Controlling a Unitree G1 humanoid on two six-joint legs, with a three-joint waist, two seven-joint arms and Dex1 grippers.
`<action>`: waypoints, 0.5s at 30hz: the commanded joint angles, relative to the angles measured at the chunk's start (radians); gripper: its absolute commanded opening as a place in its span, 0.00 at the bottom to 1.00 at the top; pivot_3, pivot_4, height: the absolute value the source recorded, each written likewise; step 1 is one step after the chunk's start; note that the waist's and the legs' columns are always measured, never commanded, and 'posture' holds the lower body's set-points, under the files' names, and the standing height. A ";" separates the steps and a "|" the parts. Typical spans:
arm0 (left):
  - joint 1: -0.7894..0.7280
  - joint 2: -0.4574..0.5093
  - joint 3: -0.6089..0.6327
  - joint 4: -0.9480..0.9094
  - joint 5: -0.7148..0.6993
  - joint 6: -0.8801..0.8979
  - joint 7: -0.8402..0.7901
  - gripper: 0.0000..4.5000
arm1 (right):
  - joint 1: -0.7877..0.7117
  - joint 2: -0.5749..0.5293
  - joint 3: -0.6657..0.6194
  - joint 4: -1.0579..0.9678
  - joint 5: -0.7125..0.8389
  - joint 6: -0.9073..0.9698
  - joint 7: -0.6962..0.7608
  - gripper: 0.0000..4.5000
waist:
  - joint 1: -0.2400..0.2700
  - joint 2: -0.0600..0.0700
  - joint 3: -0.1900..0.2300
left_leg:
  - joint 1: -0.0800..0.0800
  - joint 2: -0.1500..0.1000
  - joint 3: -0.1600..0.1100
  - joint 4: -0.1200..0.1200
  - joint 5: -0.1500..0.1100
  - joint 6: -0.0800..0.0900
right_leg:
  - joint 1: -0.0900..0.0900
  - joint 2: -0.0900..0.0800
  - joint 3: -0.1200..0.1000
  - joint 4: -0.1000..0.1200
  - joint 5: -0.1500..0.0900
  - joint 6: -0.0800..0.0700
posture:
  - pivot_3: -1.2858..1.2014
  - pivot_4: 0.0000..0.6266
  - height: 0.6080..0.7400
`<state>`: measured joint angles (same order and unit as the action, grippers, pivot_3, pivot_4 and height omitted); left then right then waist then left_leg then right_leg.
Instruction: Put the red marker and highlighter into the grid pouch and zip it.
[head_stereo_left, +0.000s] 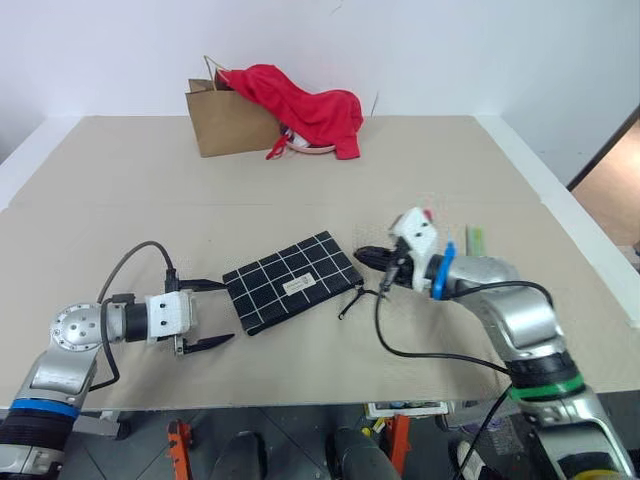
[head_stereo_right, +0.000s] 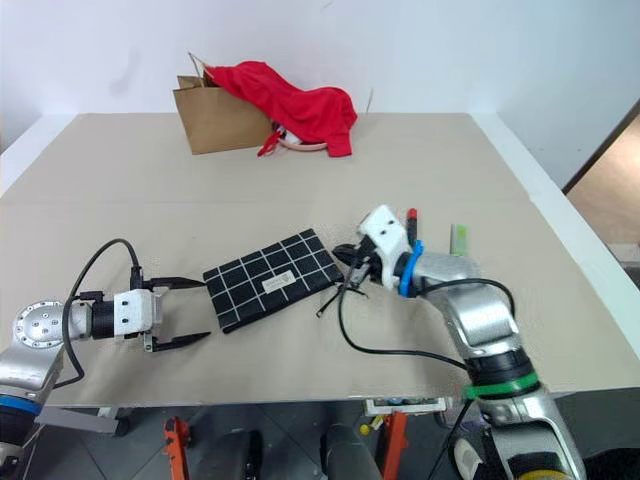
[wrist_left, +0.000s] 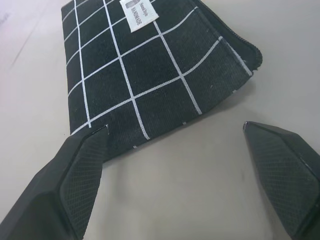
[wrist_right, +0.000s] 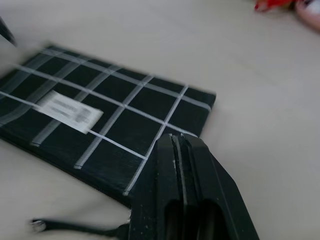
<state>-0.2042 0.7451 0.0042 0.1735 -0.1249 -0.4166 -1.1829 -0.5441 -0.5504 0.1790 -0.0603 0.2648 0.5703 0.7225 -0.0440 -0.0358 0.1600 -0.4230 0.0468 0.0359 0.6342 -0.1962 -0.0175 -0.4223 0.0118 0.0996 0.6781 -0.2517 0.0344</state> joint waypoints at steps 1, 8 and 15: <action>-0.010 -0.010 -0.055 -0.004 0.040 -0.018 0.014 1.00 | -0.063 0.027 0.052 0.057 -0.074 -0.010 -0.020 0.02 | 0.001 0.000 0.000 | -0.001 -0.001 0.000 0.000 0.000 0.001 | 0.000 -0.001 0.001 0.000 0.000 0.000 | 0.52 0.24 1.00; -0.030 -0.019 -0.088 0.014 0.051 -0.045 0.041 1.00 | -0.091 0.028 0.115 0.102 -0.137 -0.004 0.030 0.02 | 0.000 0.000 0.000 | 0.000 -0.001 0.000 0.001 0.000 0.001 | 0.000 0.000 -0.001 0.000 0.000 0.001 | 0.52 0.24 1.00; -0.059 -0.053 -0.139 0.066 0.087 -0.083 0.071 1.00 | -0.103 0.042 0.131 0.106 -0.166 -0.003 0.065 0.02 | 0.001 0.003 -0.003 | 0.001 -0.001 0.000 0.002 0.000 0.001 | 0.001 0.001 -0.001 0.001 0.000 0.001 | 0.52 0.24 1.00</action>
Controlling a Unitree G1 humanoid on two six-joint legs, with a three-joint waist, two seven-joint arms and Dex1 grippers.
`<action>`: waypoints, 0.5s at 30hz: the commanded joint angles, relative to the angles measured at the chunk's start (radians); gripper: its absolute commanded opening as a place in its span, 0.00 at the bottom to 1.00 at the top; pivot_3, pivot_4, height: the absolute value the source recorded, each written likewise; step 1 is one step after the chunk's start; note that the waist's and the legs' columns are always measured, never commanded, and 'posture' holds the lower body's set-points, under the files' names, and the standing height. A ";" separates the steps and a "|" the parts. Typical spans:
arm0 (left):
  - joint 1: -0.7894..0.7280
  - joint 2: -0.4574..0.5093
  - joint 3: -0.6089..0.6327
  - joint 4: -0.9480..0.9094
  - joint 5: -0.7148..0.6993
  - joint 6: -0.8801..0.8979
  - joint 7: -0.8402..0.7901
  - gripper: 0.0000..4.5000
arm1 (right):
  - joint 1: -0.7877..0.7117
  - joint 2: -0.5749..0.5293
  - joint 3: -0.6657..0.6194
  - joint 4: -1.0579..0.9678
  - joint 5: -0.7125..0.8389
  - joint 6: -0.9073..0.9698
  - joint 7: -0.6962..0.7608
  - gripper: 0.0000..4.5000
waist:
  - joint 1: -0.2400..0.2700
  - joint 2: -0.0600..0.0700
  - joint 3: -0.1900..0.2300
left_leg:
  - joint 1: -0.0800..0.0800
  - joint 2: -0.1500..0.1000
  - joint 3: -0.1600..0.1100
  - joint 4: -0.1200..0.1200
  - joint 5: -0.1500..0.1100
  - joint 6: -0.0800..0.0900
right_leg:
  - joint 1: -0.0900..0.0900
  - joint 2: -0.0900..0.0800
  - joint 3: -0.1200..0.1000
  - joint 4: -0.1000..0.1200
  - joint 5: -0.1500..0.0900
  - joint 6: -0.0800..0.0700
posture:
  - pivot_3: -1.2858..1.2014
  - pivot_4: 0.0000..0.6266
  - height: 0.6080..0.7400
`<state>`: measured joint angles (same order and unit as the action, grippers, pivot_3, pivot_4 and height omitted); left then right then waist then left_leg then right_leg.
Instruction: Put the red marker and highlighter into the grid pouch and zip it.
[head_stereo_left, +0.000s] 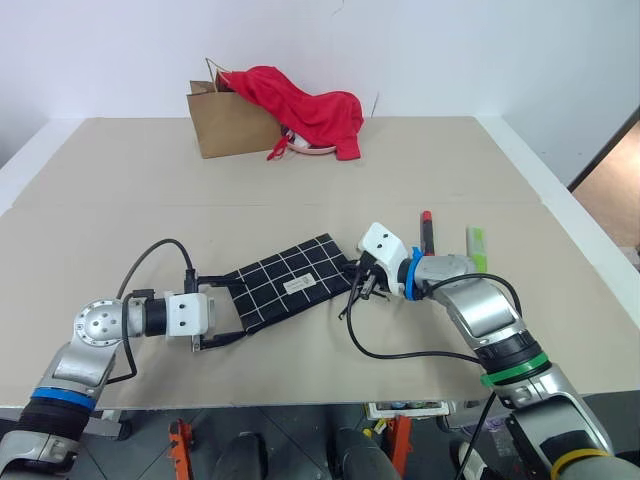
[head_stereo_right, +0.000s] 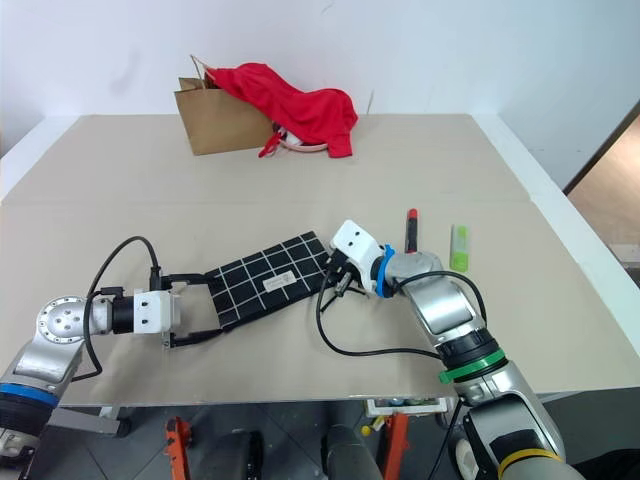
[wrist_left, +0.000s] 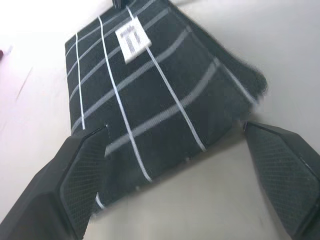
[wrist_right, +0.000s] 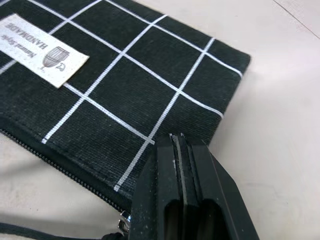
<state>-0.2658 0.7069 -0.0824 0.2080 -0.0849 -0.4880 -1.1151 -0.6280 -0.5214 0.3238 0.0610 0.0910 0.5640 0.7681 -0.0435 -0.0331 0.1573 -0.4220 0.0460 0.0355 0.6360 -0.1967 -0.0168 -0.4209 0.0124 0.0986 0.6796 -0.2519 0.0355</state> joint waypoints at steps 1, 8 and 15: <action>-0.003 -0.019 -0.059 0.040 0.051 -0.015 0.007 1.00 | -0.027 0.022 -0.029 -0.018 0.018 0.011 0.018 0.02 | 0.000 0.000 0.000 | 0.000 0.000 0.000 0.000 0.000 0.000 | 0.000 0.000 0.000 0.000 0.000 0.000 | 0.52 0.24 1.00; -0.011 -0.026 -0.083 0.065 0.048 -0.033 0.011 1.00 | -0.040 0.038 -0.089 -0.056 0.062 0.034 0.033 0.02 | 0.000 0.001 0.000 | 0.001 0.000 0.000 0.001 0.000 0.000 | 0.001 0.000 0.000 0.000 0.000 0.001 | 0.52 0.24 1.00; -0.006 -0.027 -0.089 0.056 0.047 -0.033 0.011 1.00 | -0.003 0.013 -0.067 -0.110 0.073 0.064 0.081 0.02 | 0.000 0.002 -0.001 | 0.001 0.000 0.000 0.001 0.000 0.000 | 0.001 0.000 0.000 0.000 0.000 0.002 | 0.52 0.24 1.00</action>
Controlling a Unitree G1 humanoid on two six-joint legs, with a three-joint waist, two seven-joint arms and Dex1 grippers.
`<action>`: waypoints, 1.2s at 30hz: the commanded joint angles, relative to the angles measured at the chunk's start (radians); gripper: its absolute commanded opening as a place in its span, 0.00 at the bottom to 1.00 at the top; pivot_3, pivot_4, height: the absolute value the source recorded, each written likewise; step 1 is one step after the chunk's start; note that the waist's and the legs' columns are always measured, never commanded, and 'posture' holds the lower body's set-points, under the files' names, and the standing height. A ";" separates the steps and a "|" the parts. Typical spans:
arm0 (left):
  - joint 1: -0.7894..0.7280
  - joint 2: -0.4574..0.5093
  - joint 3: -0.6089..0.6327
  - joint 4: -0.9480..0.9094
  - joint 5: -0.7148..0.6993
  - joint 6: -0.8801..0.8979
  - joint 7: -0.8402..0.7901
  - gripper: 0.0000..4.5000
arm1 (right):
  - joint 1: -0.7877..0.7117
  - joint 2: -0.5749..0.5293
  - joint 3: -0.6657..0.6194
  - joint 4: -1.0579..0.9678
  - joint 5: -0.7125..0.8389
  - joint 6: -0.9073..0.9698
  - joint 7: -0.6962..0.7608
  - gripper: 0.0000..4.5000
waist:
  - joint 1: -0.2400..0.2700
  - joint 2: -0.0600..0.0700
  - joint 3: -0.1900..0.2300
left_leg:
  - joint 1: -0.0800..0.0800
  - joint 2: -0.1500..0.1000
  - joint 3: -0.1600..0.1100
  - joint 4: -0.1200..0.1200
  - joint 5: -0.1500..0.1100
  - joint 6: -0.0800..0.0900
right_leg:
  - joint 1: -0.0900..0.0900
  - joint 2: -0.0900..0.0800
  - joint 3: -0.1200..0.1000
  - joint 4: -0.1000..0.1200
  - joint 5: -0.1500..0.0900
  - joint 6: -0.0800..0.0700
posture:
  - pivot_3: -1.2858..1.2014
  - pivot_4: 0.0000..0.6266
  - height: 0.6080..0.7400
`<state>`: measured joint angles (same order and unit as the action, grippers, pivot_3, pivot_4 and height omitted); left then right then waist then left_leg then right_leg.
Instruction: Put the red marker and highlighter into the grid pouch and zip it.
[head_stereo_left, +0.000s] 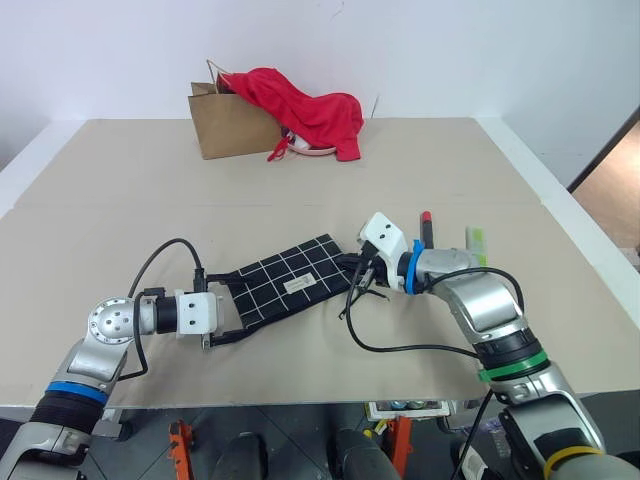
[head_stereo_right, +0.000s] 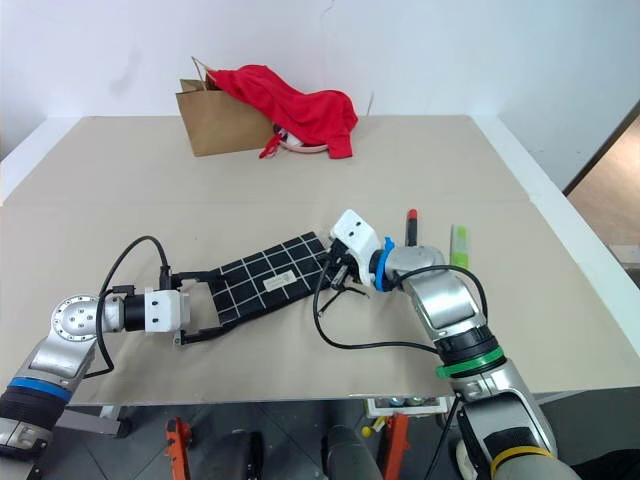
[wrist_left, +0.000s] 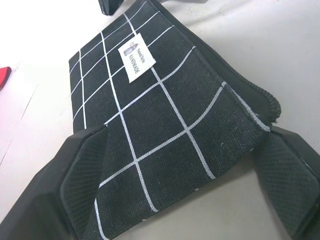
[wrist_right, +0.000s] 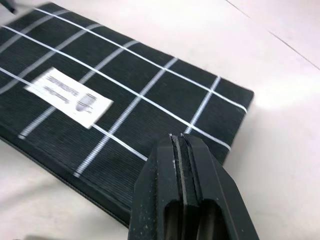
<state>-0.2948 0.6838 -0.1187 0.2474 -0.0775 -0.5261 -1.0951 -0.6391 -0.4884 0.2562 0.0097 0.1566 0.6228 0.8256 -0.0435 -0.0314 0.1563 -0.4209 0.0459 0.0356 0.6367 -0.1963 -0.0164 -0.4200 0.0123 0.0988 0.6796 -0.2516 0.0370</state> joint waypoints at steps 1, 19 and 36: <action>0.021 -0.005 -0.054 0.016 0.041 0.005 -0.009 1.00 | 0.014 -0.025 0.009 -0.061 0.003 0.007 0.030 0.02 | 0.000 0.000 0.000 | 0.000 0.000 0.000 0.000 0.000 0.000 | 0.000 0.000 0.000 0.000 0.000 0.000 | 0.52 0.24 1.00; -0.040 -0.058 -0.114 0.021 0.104 0.008 0.043 1.00 | -0.011 -0.056 0.117 0.086 -0.172 -0.074 0.015 0.02 | 0.001 0.000 -0.002 | 0.013 0.000 0.001 0.000 0.000 0.000 | 0.013 -0.001 0.001 -0.001 -0.005 -0.001 | 0.52 0.24 1.00; -0.067 -0.080 -0.128 -0.015 0.104 0.017 0.096 0.07 | -0.001 -0.058 0.121 0.076 -0.167 -0.088 0.032 0.00 | 0.001 0.000 -0.002 | 0.013 0.000 0.001 0.000 0.000 0.000 | 0.013 -0.001 0.001 -0.001 -0.005 -0.001 | 0.52 0.24 1.00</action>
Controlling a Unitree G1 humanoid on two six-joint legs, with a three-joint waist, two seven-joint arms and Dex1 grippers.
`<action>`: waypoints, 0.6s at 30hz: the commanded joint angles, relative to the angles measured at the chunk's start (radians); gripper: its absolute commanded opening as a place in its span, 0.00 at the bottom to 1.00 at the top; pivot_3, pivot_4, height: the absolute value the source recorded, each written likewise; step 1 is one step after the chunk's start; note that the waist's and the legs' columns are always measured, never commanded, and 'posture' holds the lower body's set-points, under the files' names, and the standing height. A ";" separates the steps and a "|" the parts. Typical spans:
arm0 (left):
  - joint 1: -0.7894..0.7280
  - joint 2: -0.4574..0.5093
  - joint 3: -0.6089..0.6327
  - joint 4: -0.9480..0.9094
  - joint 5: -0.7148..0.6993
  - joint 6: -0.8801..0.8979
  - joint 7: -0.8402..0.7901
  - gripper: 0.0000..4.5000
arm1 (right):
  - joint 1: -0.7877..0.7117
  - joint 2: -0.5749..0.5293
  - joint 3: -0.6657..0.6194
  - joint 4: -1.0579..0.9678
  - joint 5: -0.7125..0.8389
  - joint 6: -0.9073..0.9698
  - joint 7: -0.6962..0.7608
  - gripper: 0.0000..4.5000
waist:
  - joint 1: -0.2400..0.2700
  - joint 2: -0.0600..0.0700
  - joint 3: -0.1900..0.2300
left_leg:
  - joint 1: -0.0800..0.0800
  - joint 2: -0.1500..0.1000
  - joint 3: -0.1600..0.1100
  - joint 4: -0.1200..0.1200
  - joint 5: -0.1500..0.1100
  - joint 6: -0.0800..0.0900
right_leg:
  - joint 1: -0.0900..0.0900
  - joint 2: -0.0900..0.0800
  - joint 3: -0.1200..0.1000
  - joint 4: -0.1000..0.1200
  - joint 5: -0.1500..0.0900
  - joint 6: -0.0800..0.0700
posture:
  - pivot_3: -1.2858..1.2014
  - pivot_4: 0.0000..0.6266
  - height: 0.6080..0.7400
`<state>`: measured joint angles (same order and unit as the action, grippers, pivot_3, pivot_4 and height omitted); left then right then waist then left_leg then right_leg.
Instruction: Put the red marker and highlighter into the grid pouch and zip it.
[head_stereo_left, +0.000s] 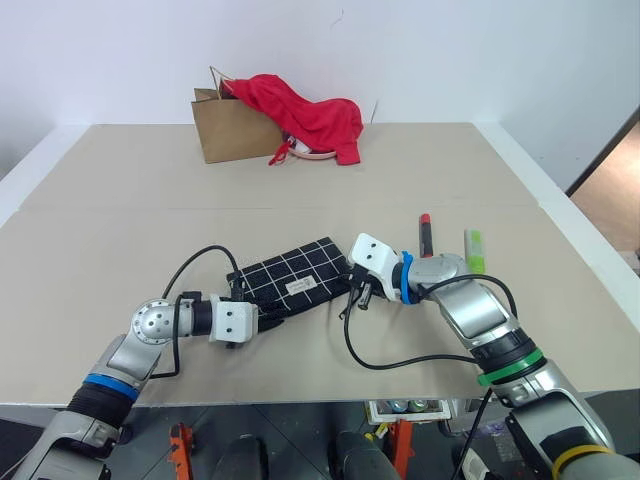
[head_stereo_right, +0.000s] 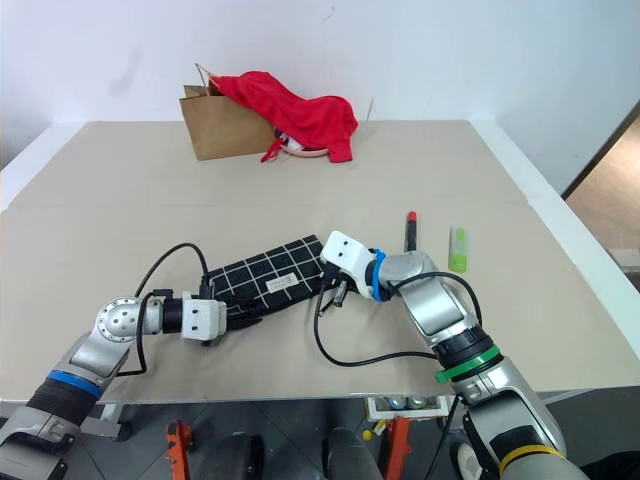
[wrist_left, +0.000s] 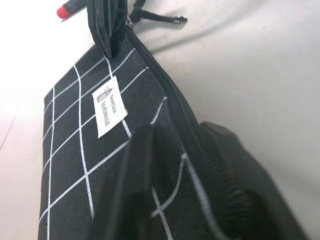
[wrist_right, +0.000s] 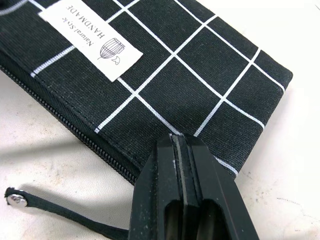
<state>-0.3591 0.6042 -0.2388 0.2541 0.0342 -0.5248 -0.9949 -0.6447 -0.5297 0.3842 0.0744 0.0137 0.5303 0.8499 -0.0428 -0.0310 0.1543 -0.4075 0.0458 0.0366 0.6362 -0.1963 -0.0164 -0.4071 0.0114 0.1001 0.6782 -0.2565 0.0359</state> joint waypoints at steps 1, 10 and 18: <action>-0.004 0.000 -0.008 -0.027 -0.010 0.024 -0.006 0.02 | 0.006 -0.018 -0.006 0.011 -0.024 0.000 0.011 0.00 | -0.001 0.000 0.000 | 0.000 0.000 0.000 0.000 0.000 0.000 | 0.000 0.000 0.000 0.000 0.000 0.000 | 0.52 0.24 1.00; 0.006 -0.010 0.026 -0.058 -0.060 0.090 0.005 0.00 | -0.011 0.028 -0.118 0.003 0.080 0.010 0.011 0.17 | -0.001 -0.001 0.001 | -0.001 0.000 0.000 -0.001 0.000 0.000 | -0.001 0.000 0.000 0.000 0.000 0.001 | 0.52 0.24 1.00; 0.021 -0.037 0.113 -0.143 -0.198 0.294 0.054 0.00 | -0.023 0.014 -0.340 -0.097 0.260 0.081 0.031 0.64 | -0.003 -0.002 0.004 | -0.006 0.001 -0.001 -0.003 -0.001 0.000 | -0.007 0.001 -0.001 0.000 0.001 0.003 | 0.52 0.24 1.00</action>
<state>-0.3378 0.5750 -0.1847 0.1736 -0.0991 -0.3016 -0.9799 -0.6438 -0.4894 0.1500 0.0600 0.1903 0.5814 0.8671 -0.0462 -0.0333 0.1584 -0.4169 0.0465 0.0351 0.6334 -0.1972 -0.0164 -0.4165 0.0128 0.0988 0.6783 -0.2558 0.0392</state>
